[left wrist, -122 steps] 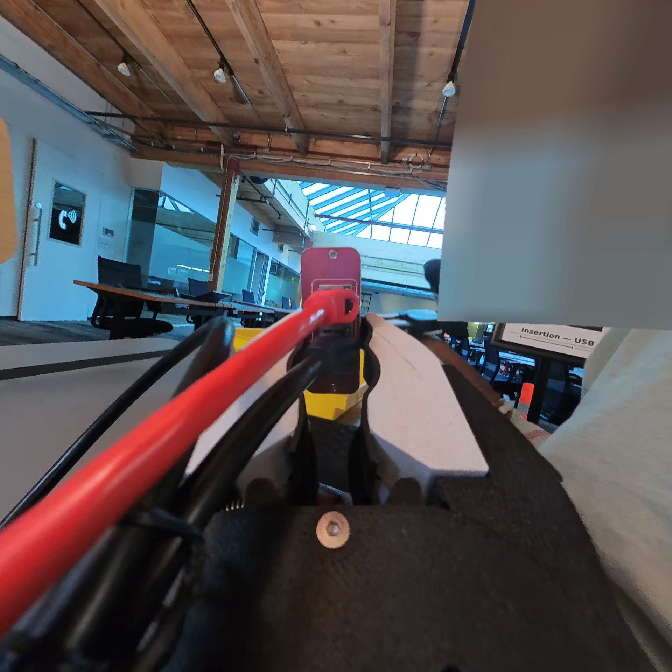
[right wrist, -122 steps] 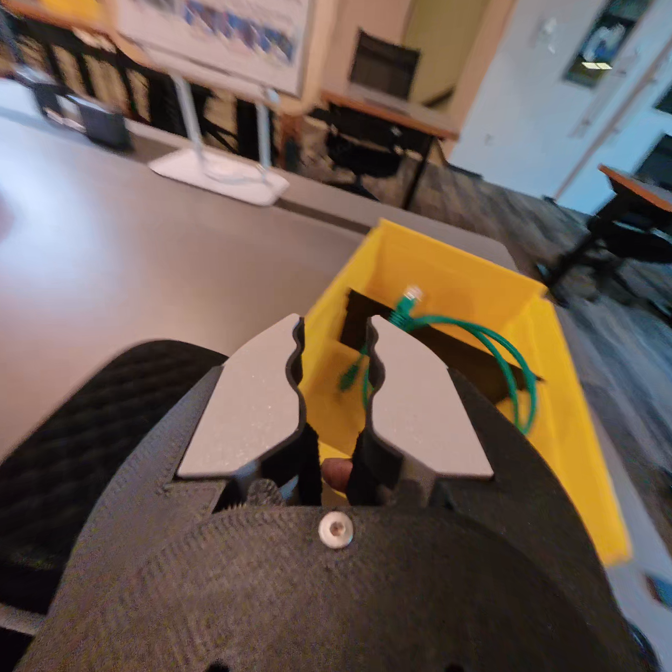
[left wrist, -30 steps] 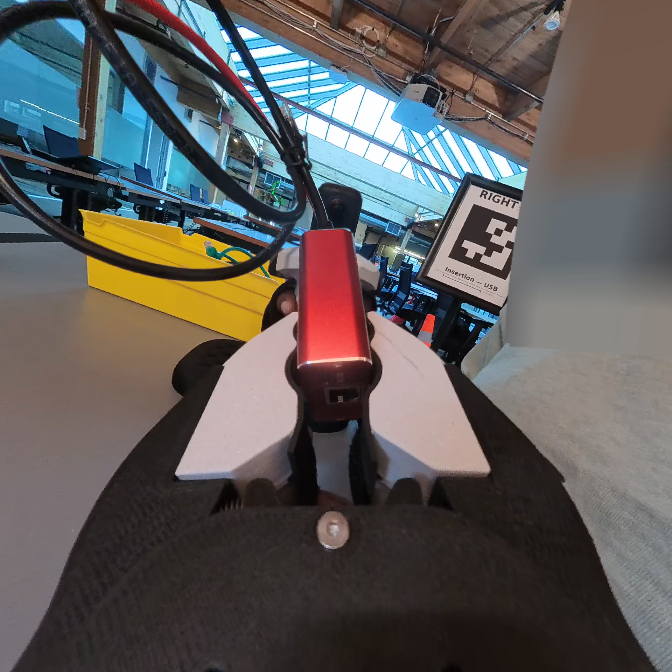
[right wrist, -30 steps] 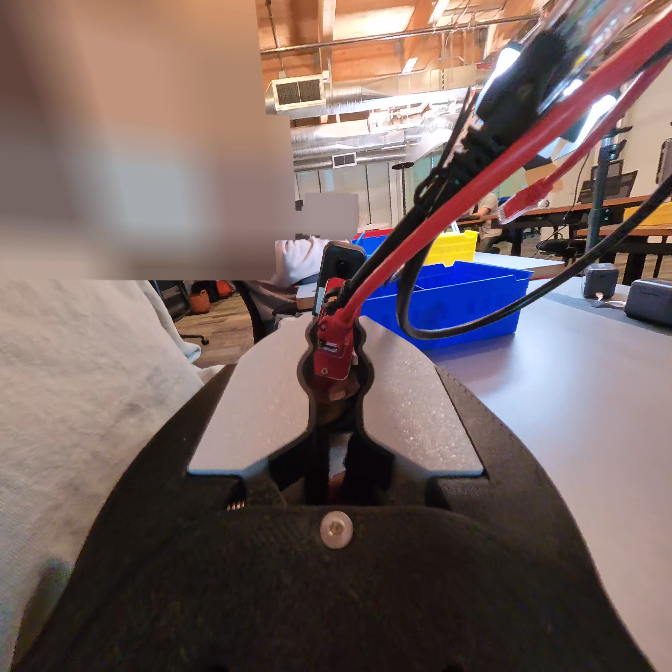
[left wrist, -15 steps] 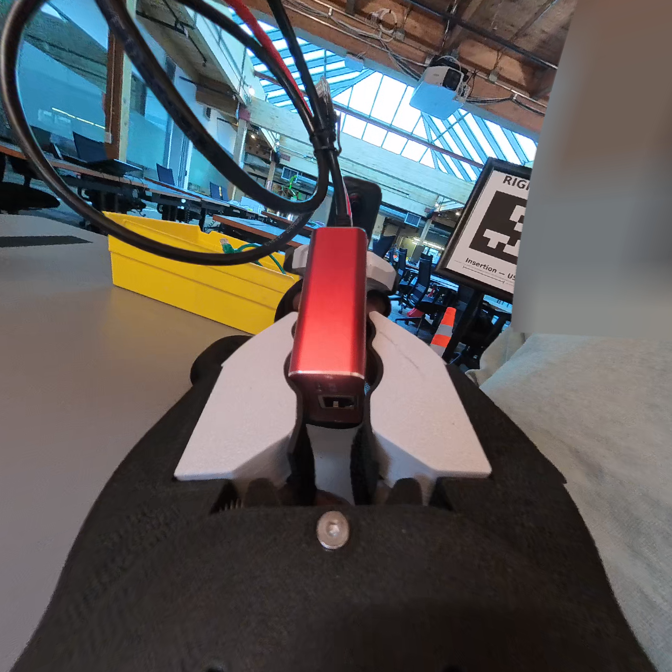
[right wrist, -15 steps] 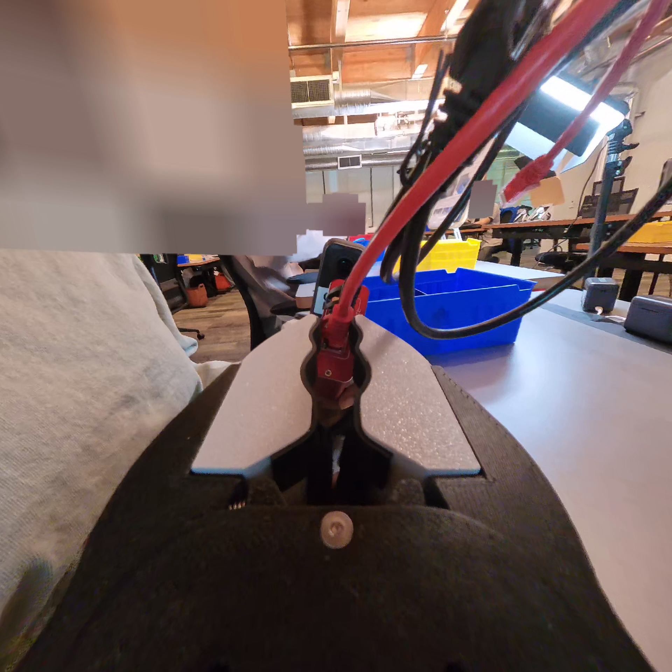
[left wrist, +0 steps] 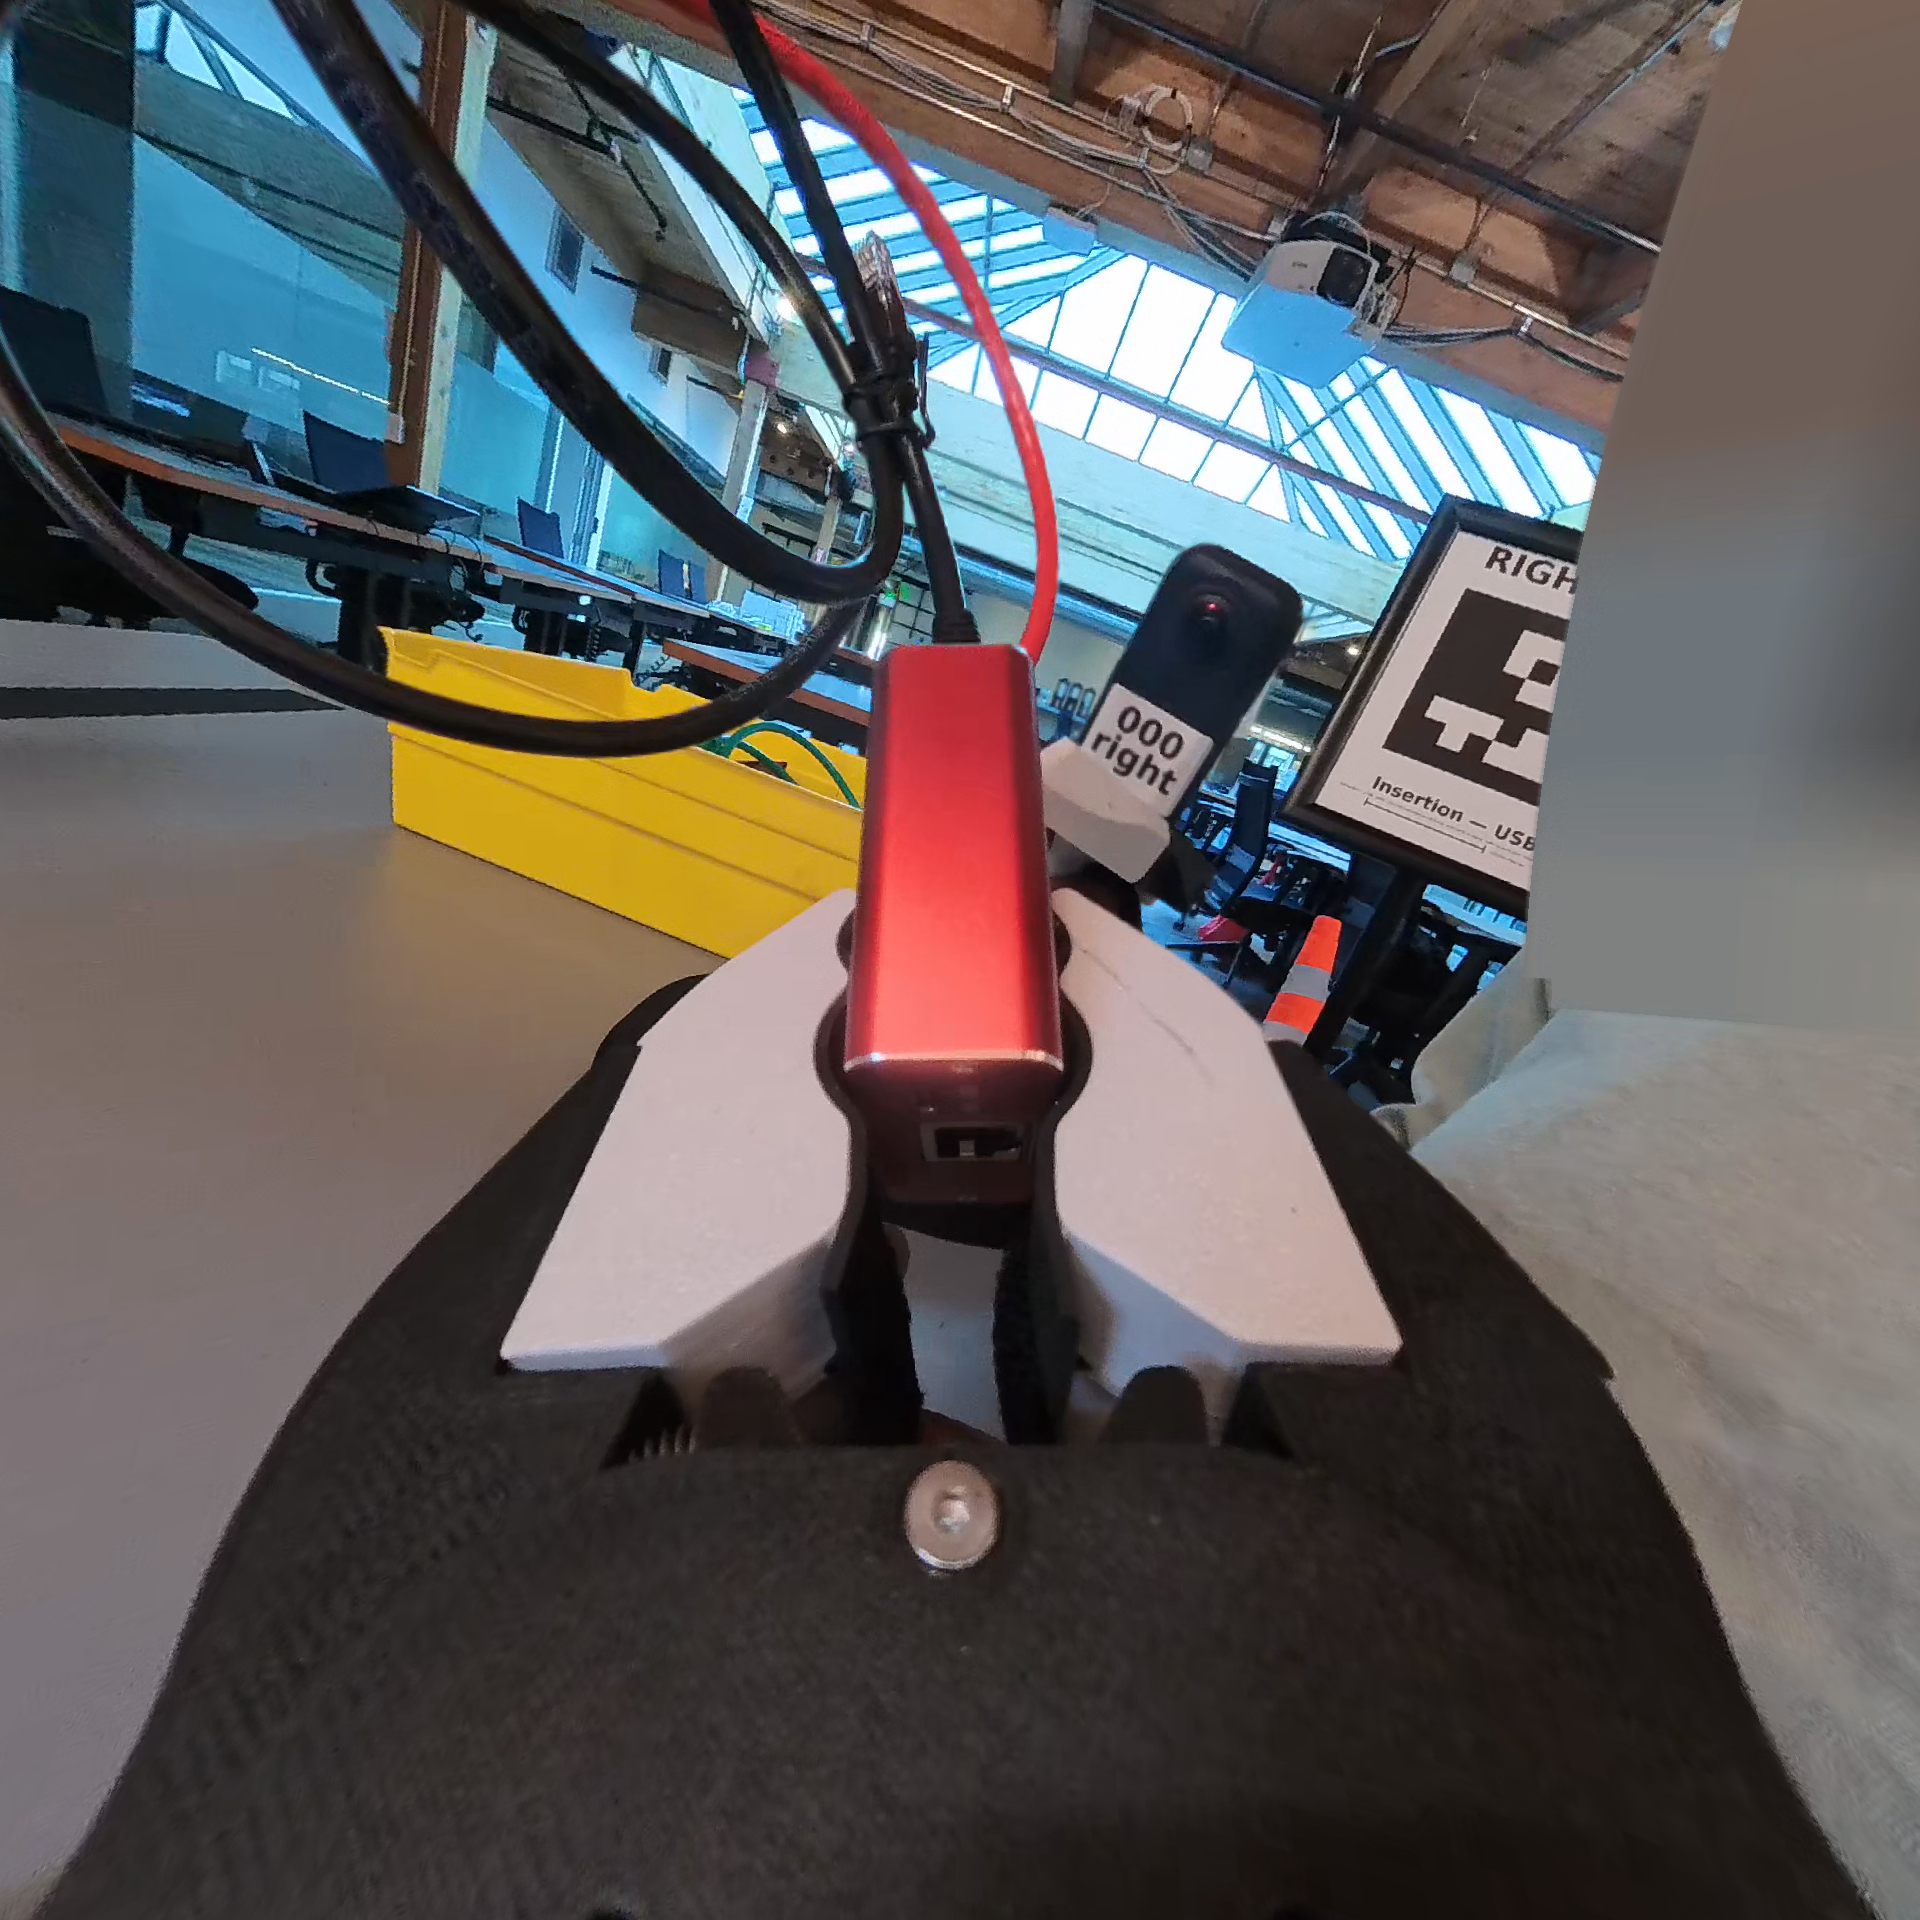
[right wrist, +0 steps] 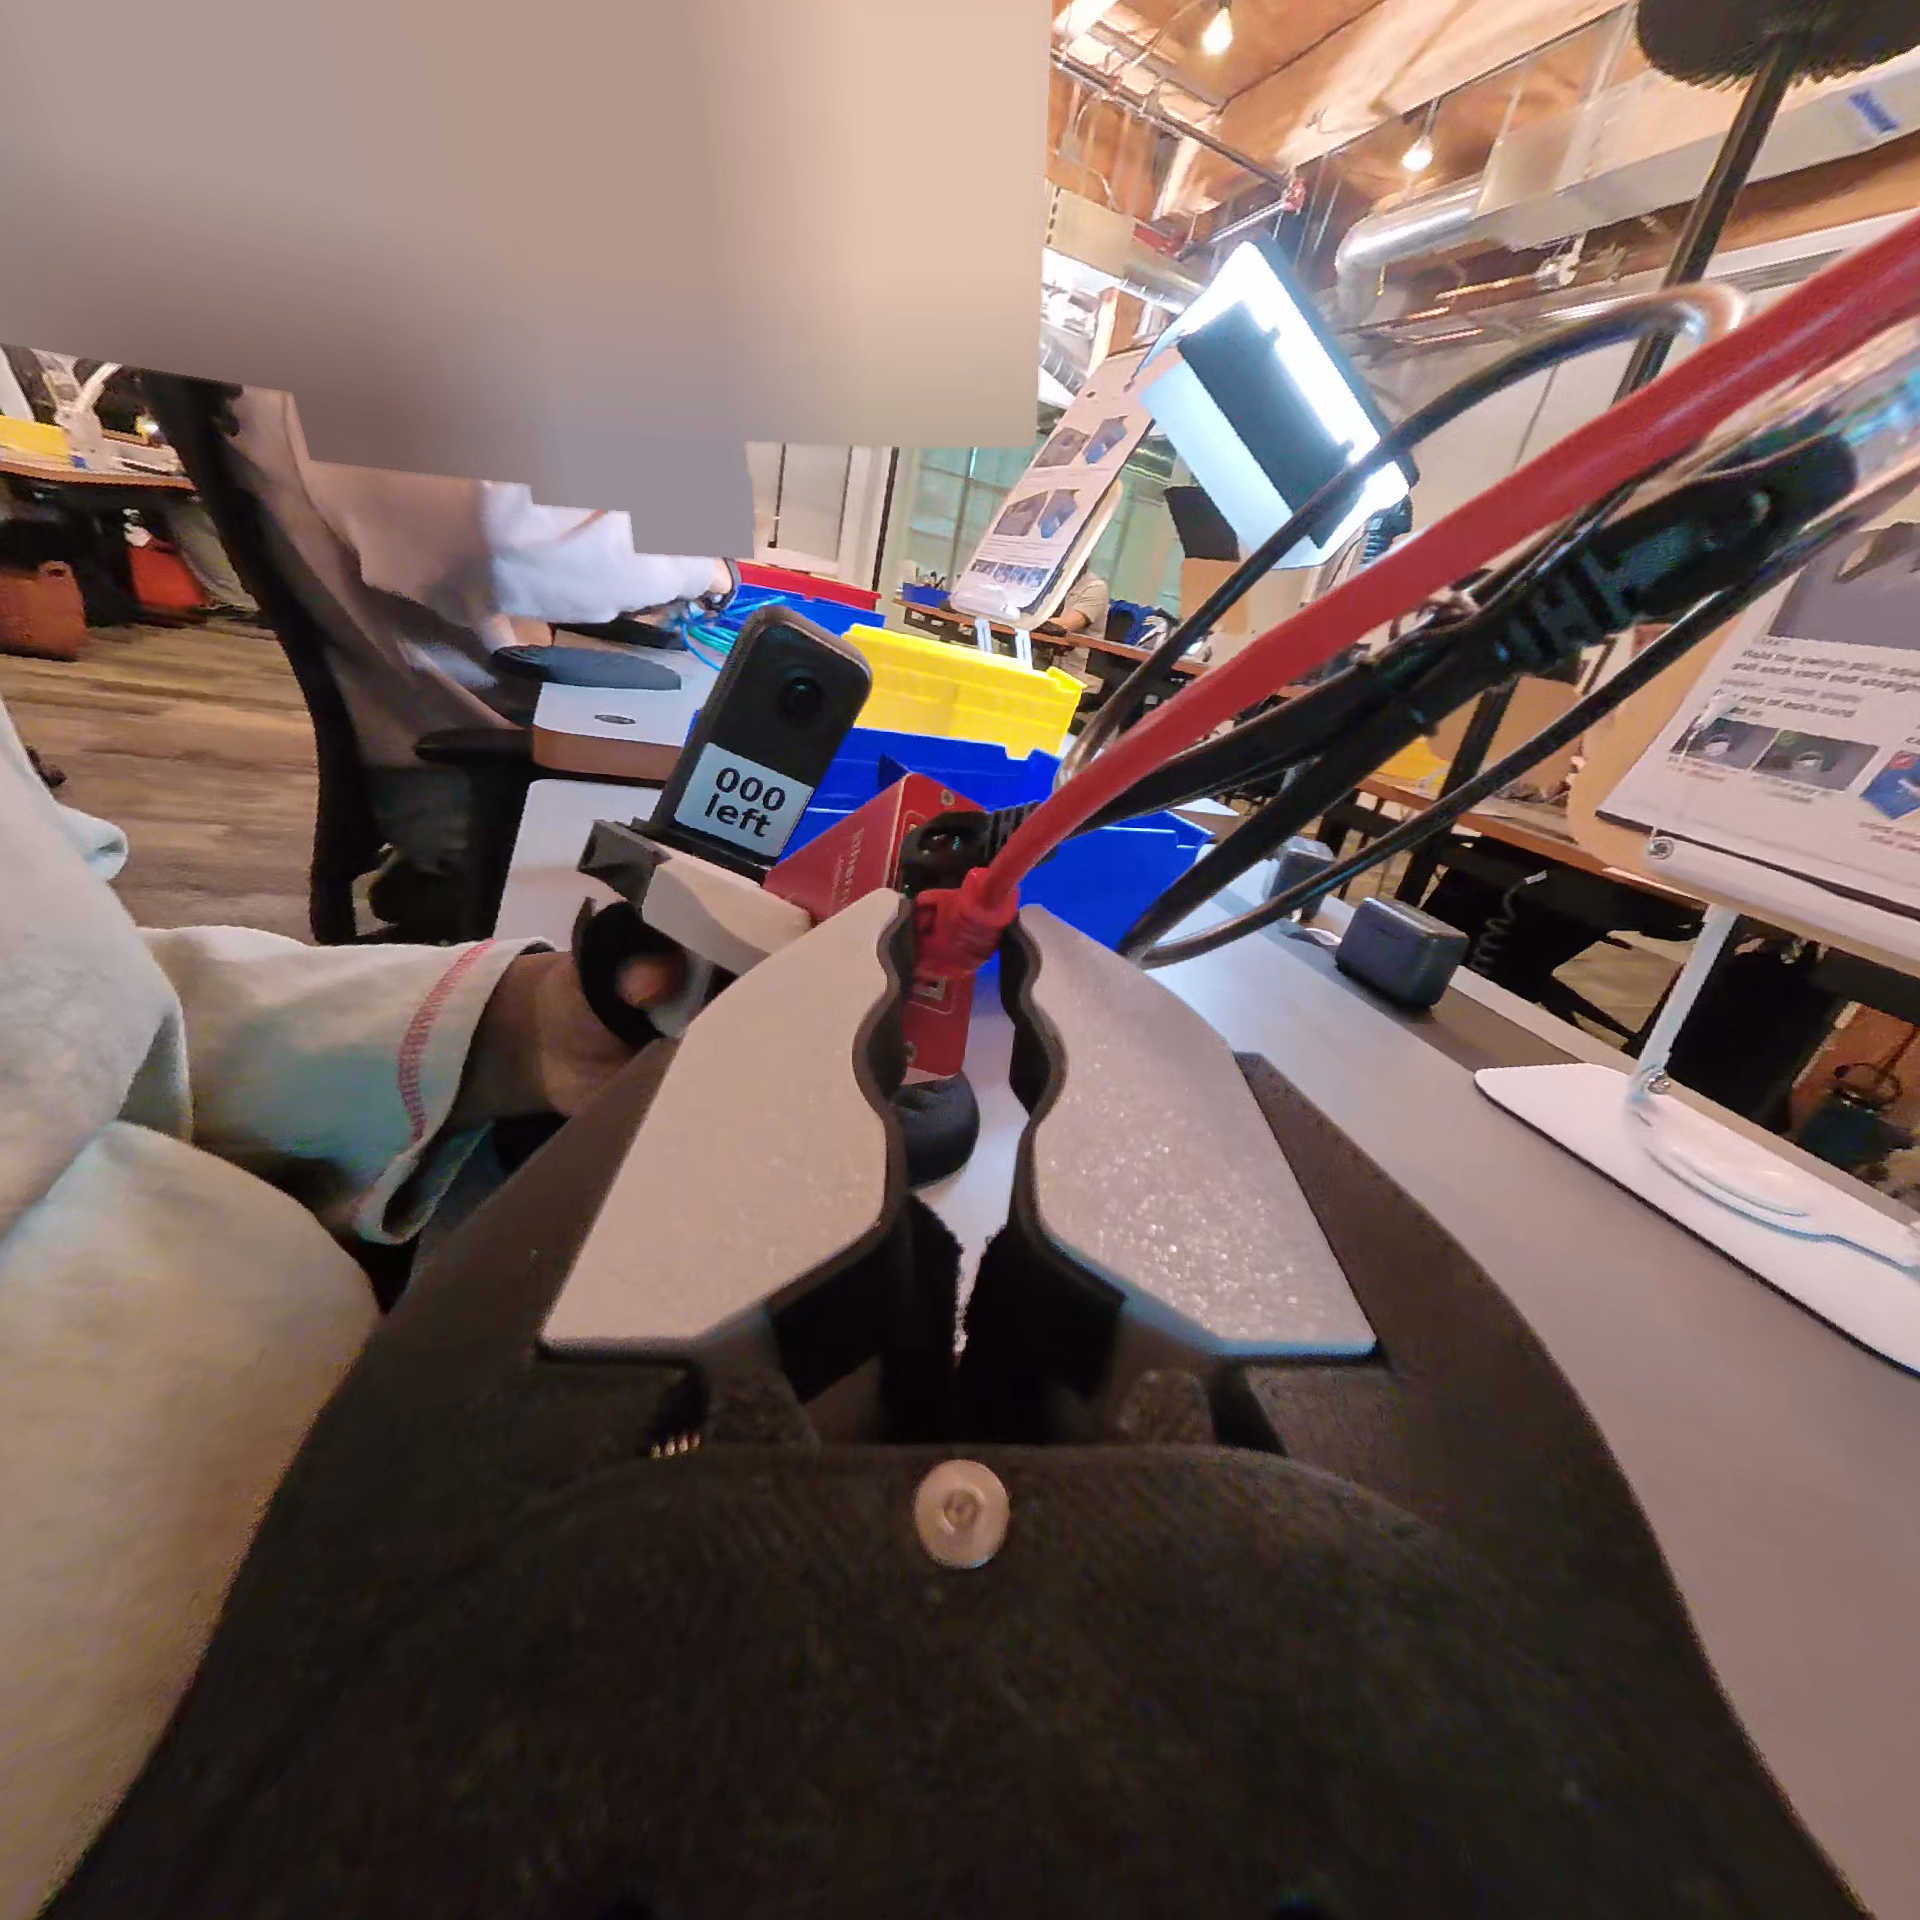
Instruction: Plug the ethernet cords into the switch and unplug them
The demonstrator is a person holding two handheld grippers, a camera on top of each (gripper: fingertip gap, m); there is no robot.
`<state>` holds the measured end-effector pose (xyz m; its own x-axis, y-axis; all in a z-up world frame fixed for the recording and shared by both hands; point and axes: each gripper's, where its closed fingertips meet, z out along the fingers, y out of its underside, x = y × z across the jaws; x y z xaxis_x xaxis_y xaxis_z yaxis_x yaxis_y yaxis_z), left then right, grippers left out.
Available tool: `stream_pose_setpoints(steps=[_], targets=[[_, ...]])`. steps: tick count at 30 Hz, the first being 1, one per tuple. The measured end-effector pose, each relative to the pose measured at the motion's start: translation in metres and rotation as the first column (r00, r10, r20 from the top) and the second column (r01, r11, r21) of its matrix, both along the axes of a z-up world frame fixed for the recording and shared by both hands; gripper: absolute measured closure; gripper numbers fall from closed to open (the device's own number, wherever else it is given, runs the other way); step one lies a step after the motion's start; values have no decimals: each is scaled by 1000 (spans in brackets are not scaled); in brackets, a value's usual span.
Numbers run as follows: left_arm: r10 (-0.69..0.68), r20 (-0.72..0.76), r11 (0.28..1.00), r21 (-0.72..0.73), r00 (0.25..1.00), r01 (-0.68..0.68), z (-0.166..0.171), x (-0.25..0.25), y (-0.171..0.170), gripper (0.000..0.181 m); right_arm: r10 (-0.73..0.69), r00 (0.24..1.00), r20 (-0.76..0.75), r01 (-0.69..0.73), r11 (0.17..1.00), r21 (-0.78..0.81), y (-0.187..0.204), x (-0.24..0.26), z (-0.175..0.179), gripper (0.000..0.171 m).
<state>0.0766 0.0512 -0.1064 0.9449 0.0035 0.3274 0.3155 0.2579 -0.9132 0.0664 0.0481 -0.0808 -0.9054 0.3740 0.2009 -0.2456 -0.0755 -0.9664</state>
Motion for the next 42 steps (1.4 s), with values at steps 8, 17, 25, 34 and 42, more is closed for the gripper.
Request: stream_pose_setpoints(steps=[8, 17, 25, 34, 42], targets=[[-49, 54, 995, 92, 997, 44, 10, 0, -7, 153, 21, 999, 27, -18, 994, -106, -5, 0, 7, 156], [-206, -25, 923, 326, 978, 203, 40, 24, -34, 153, -443, 887, 130, 452, 777, -439, 207, -19, 48, 159], [-133, 79, 932, 348, 988, 98, 37, 2, -37, 152, -943, 325, 68, 945, 327, 19, 310, 13, 46, 157], [-110, 55, 950, 299, 992, 89, 33, 4, -31, 152, -998, 46, -40, 895, 23, 445, 333, 7, 0, 157], [-107, 44, 973, 211, 993, 95, 23, 7, -20, 152, -993, 112, 23, 763, 101, 638, 317, 12, -24, 157]])
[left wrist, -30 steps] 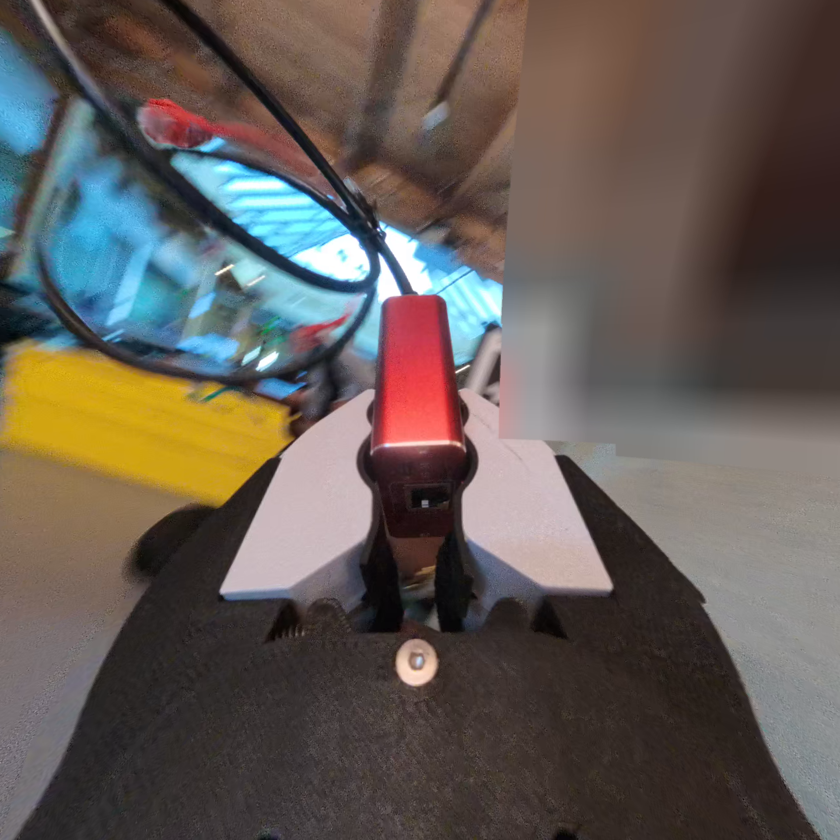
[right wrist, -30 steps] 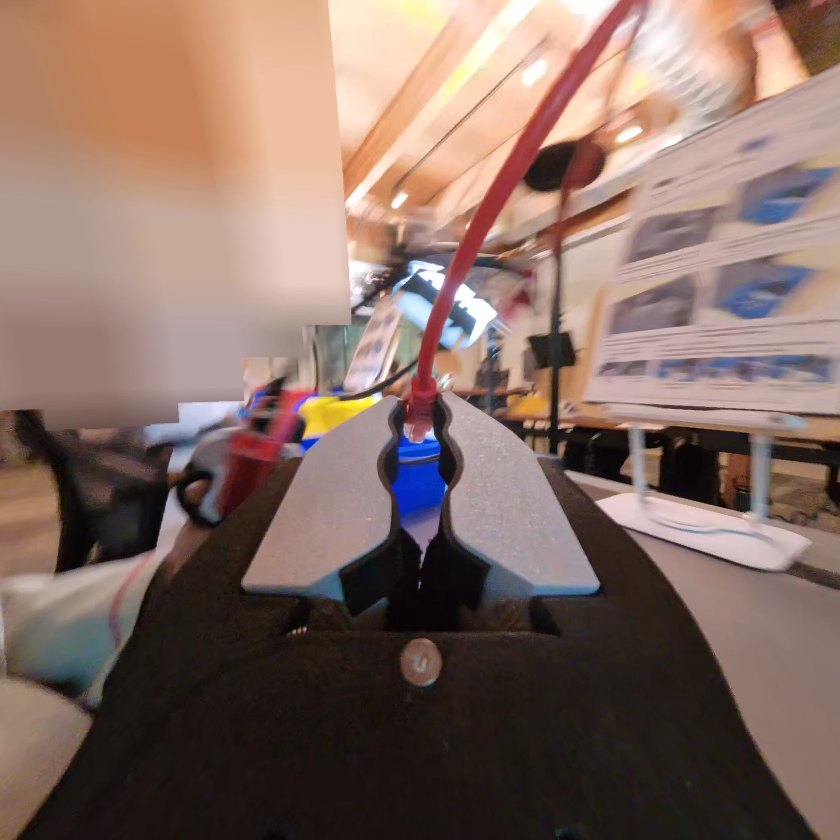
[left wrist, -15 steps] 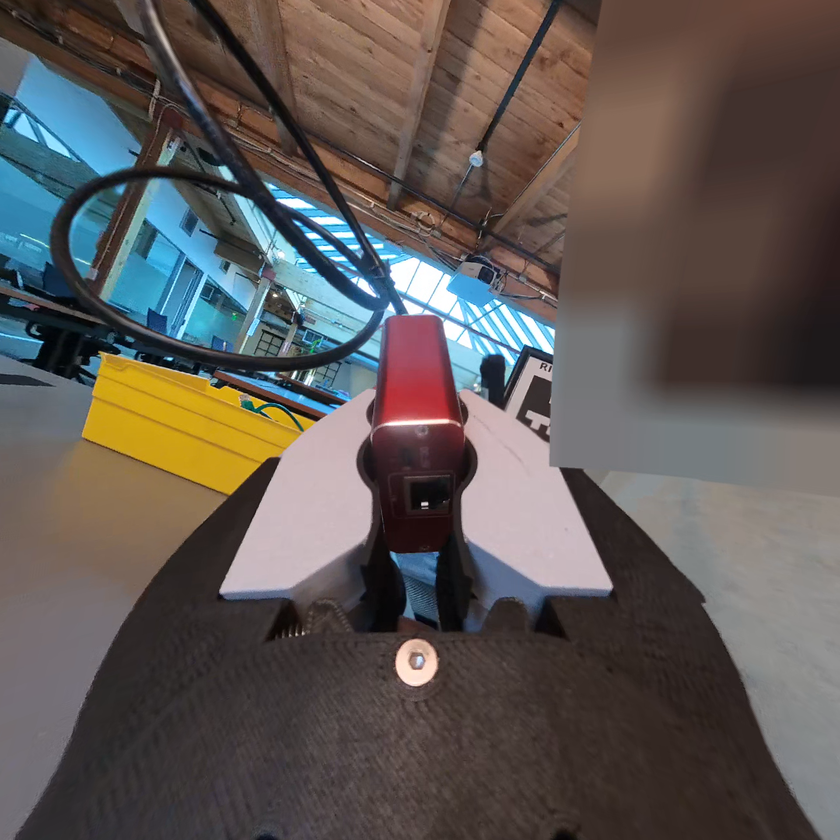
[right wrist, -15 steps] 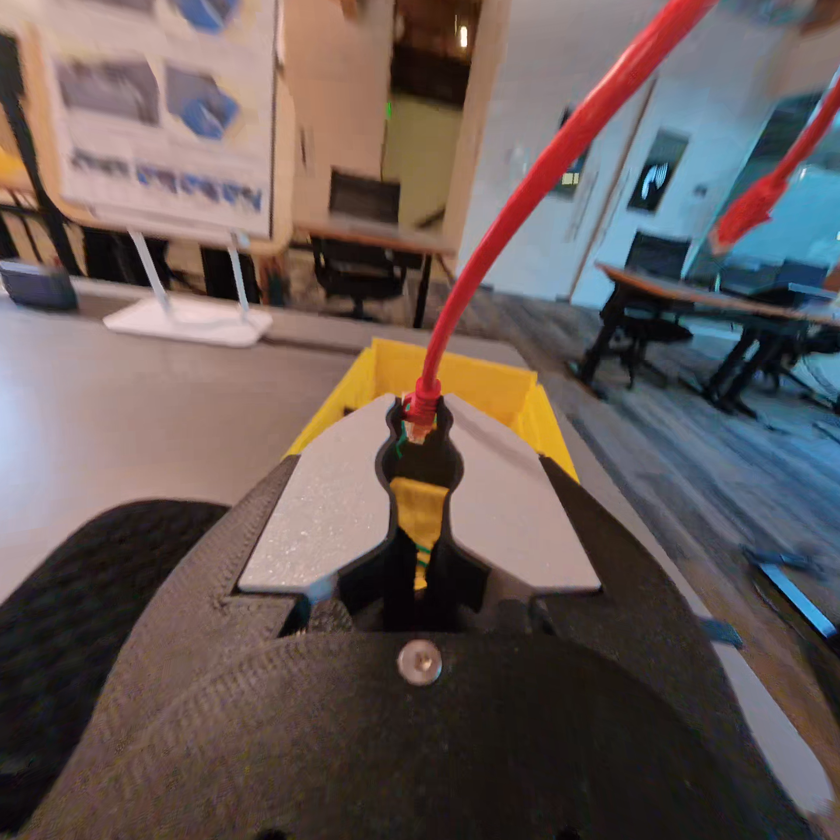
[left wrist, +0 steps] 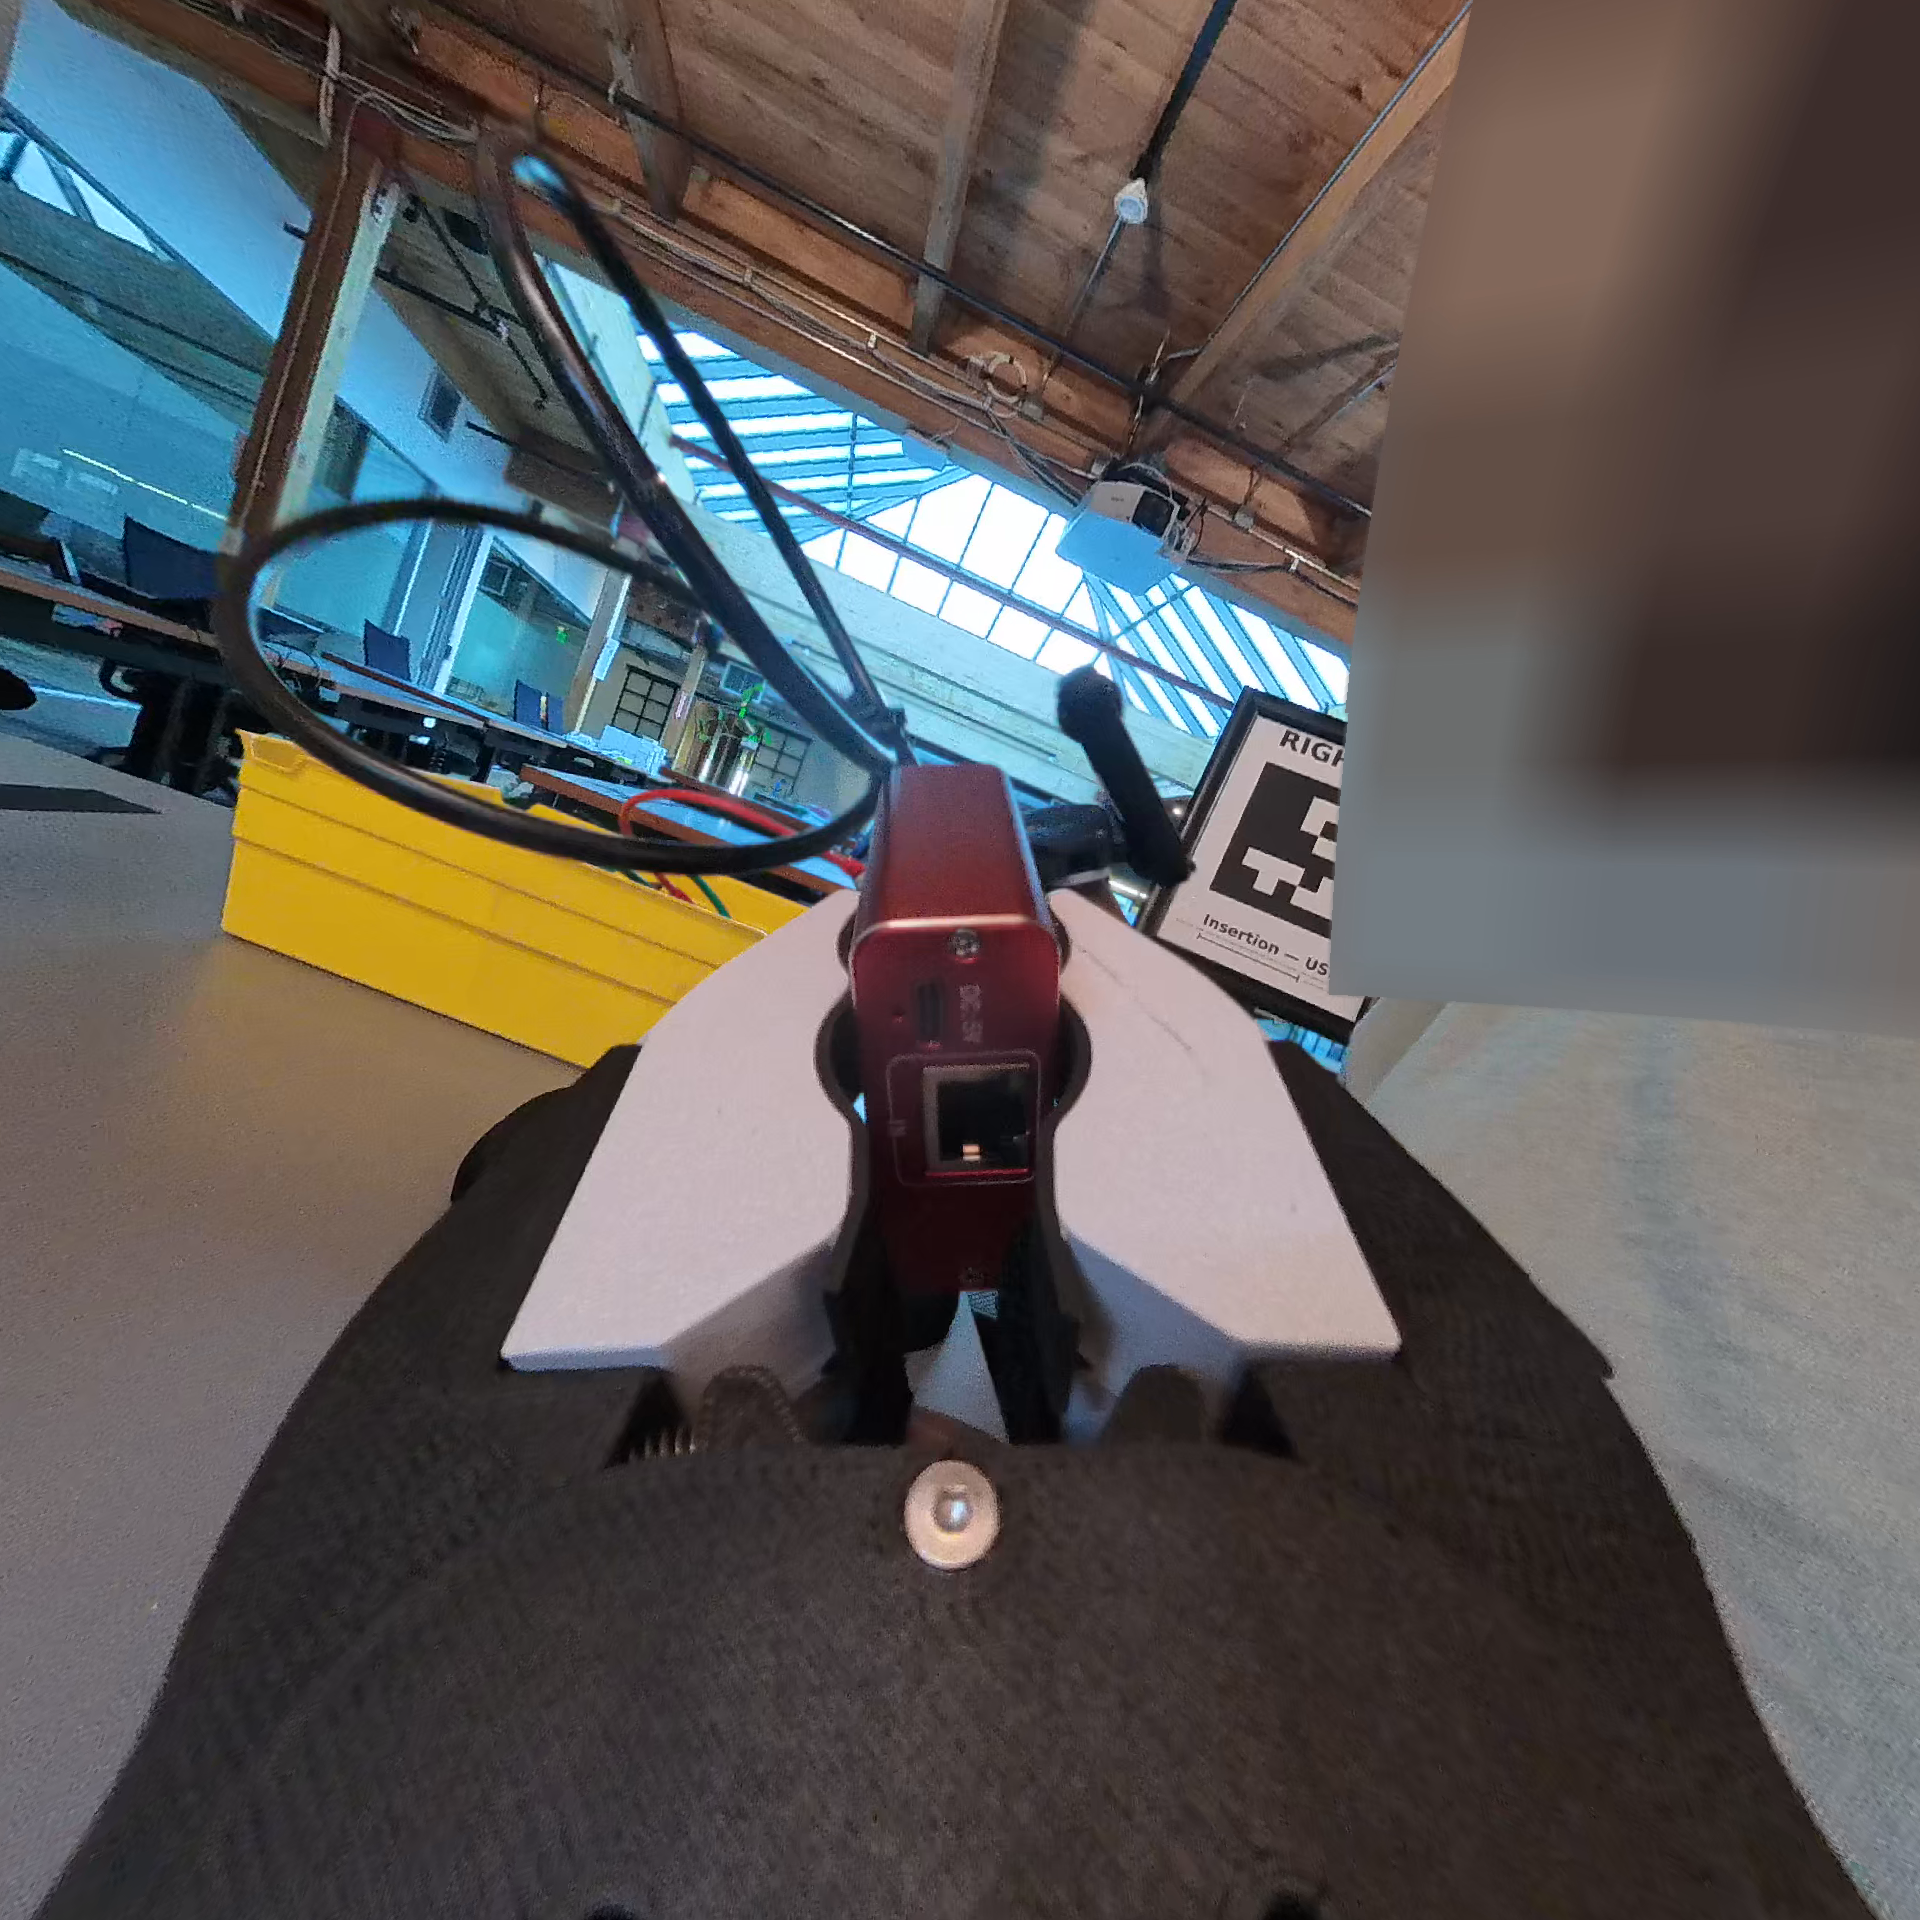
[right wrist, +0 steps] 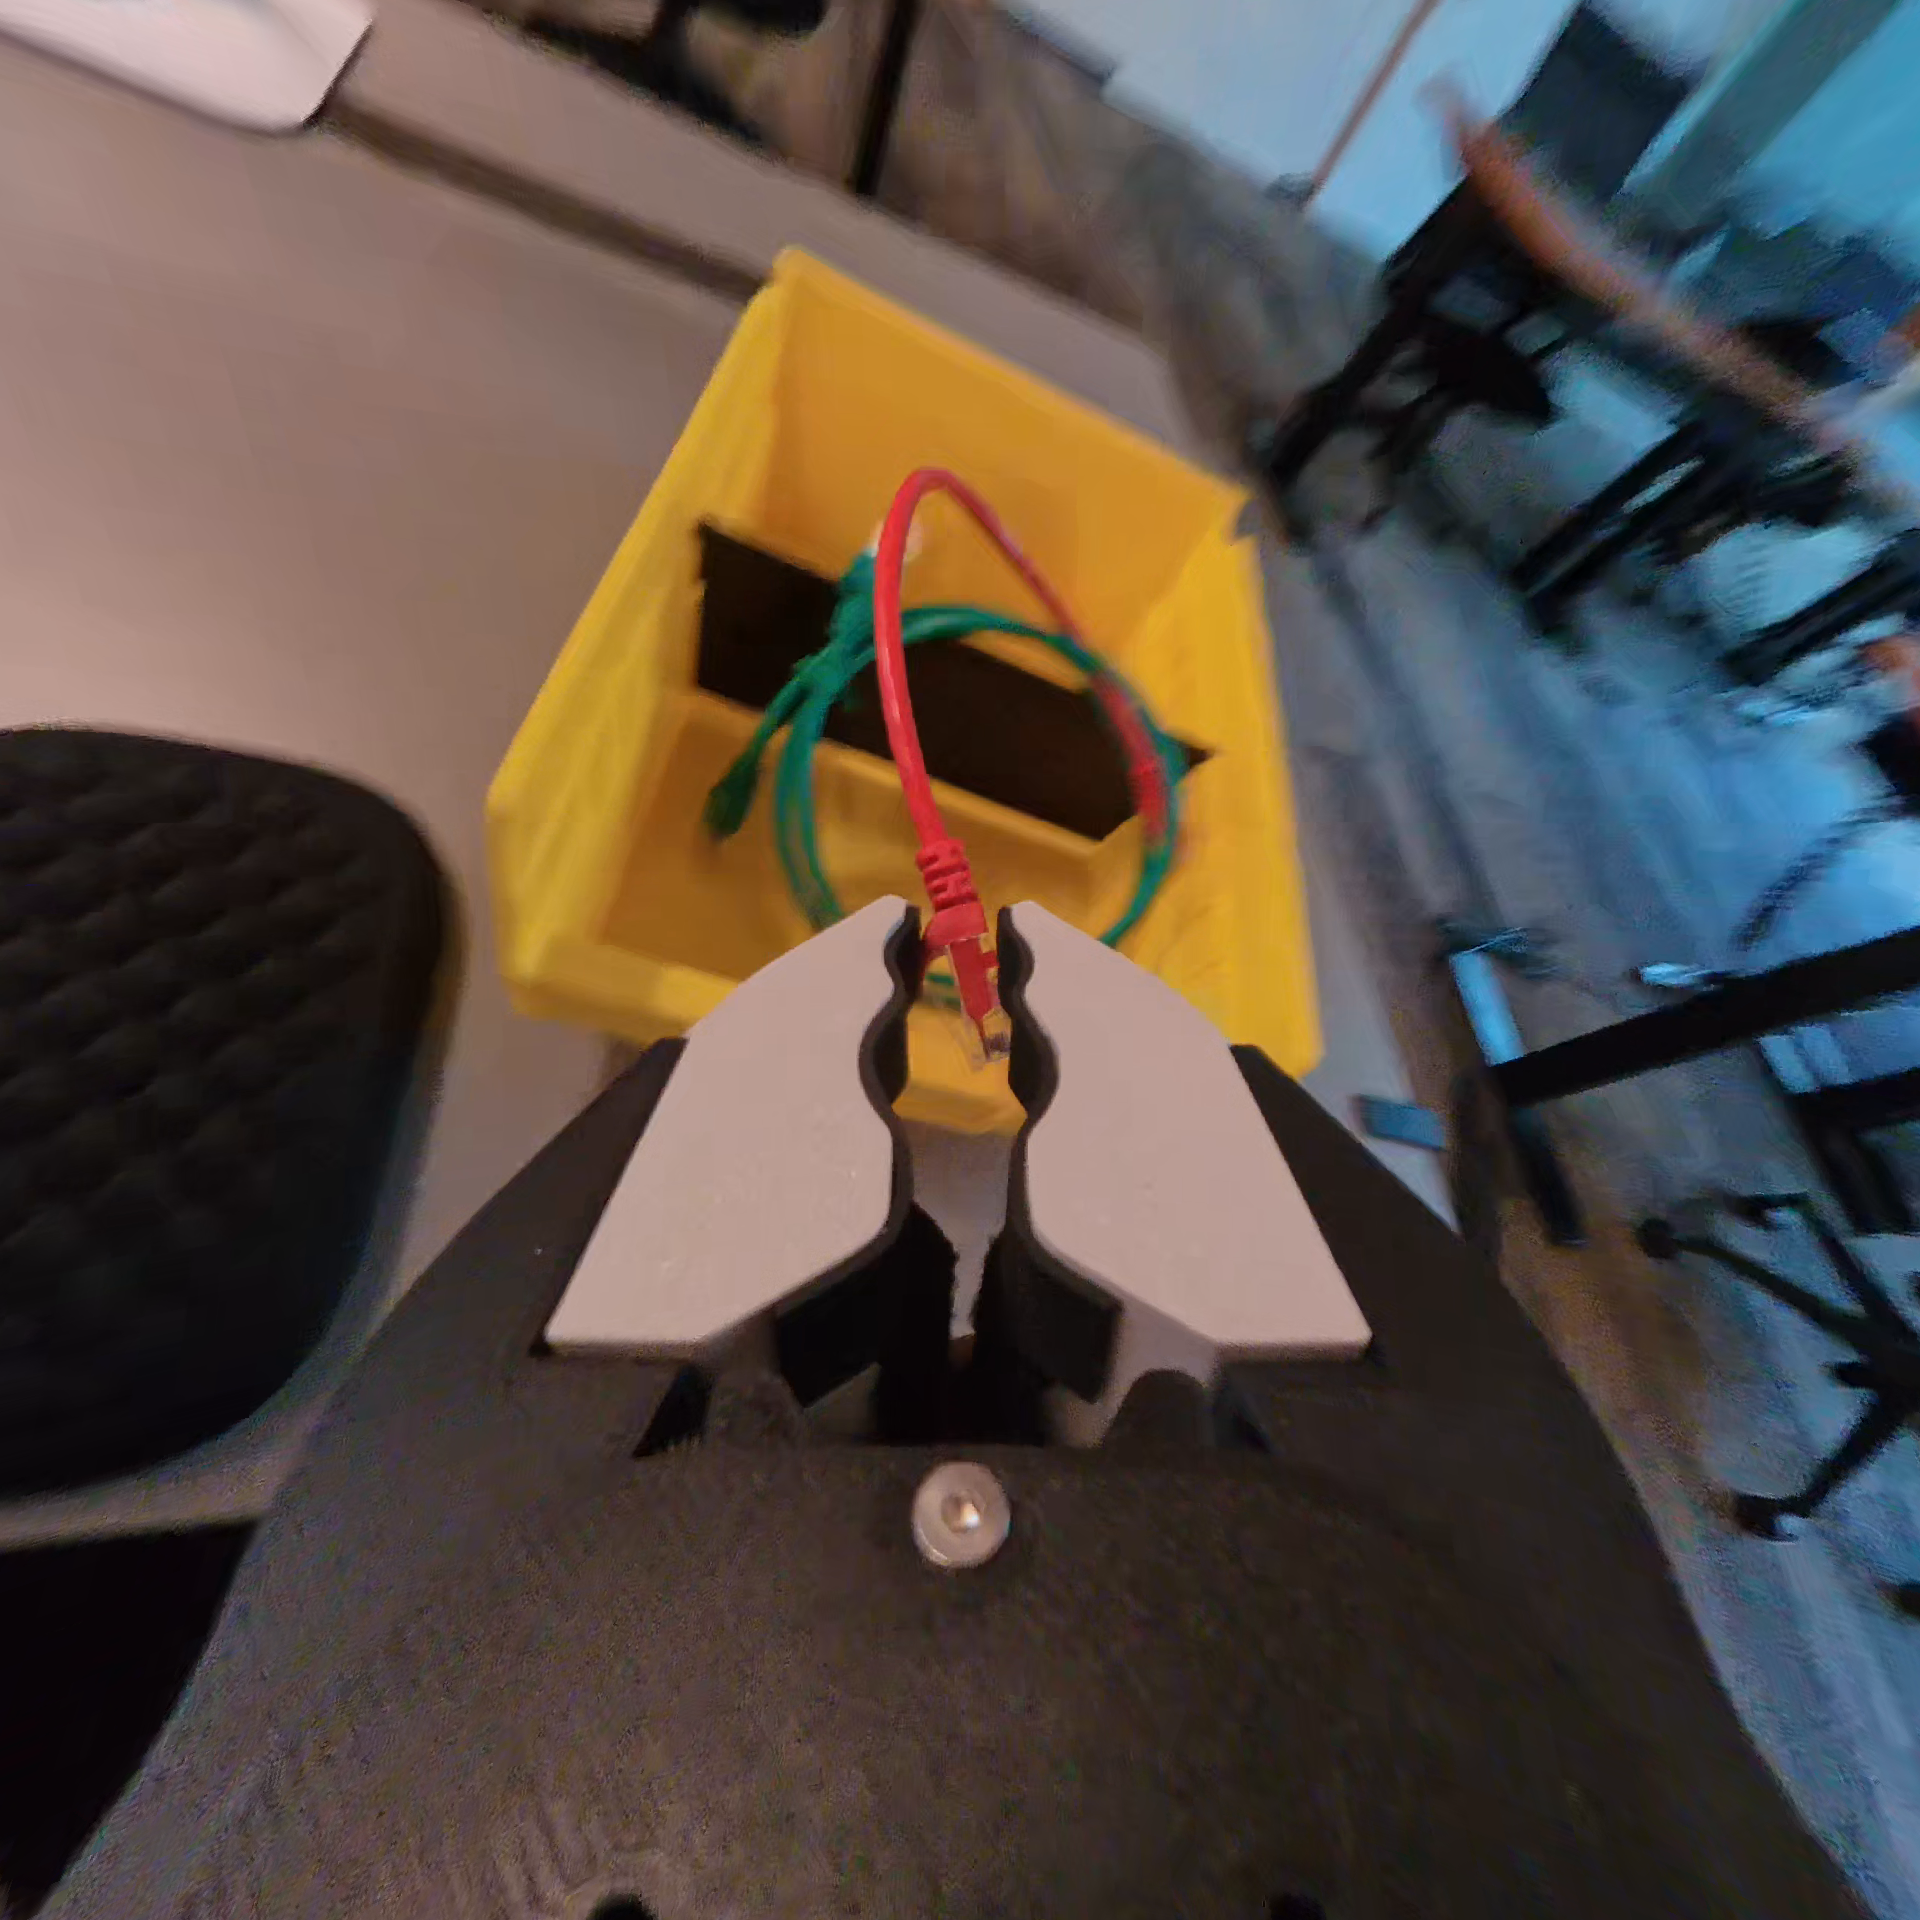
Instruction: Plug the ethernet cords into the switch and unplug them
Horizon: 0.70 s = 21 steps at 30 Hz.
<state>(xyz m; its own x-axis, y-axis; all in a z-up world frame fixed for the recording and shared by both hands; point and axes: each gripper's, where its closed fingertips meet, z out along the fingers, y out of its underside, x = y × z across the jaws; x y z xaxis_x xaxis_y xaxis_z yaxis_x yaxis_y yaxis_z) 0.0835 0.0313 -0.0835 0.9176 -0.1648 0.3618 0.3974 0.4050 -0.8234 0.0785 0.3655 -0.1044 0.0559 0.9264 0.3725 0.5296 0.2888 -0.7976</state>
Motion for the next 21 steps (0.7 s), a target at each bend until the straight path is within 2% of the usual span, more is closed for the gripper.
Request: stream_pose_setpoints(steps=[2, 4, 8, 12, 16, 18, 19, 20, 21], targets=[[1, -6, 1000, 2, 1000, -1, 1, 1, 0, 152, 38, 996, 85, -37, 999, -8, -6, -8, -19, 157], [-3, -2, 1000, -7, 1000, 3, -1, 0, 0, 152, 88, 992, 92, -87, 996, -18, -13, -20, -32, 156], [-9, -16, 1000, -30, 1000, 9, -3, 3, 4, 152, 234, 970, 68, -218, 958, -187, -33, -42, -60, 155], [14, -8, 999, -29, 1000, -14, -4, -1, 3, 152, 298, 954, 42, -264, 894, -362, -44, -48, -73, 124], [21, 0, 1000, 23, 1000, -21, 2, -3, -3, 153, 250, 956, -151, -288, 891, -352, -39, -51, -36, 111], [38, 6, 998, 47, 999, -38, 5, -5, -6, 152, 238, 920, -312, -336, 887, -317, -43, -50, -4, 111], [52, 14, 997, 60, 999, -53, 6, -8, -9, 152, 259, 874, -412, -399, 866, -303, -53, -47, 16, 113], [70, 26, 995, 76, 997, -72, 7, -11, -11, 153, 308, 797, -520, -502, 817, -284, -71, -42, 37, 119], [90, 41, 991, 94, 995, -93, 9, -15, -15, 153, 371, 687, -624, -630, 732, -259, -94, -33, 59, 129]])
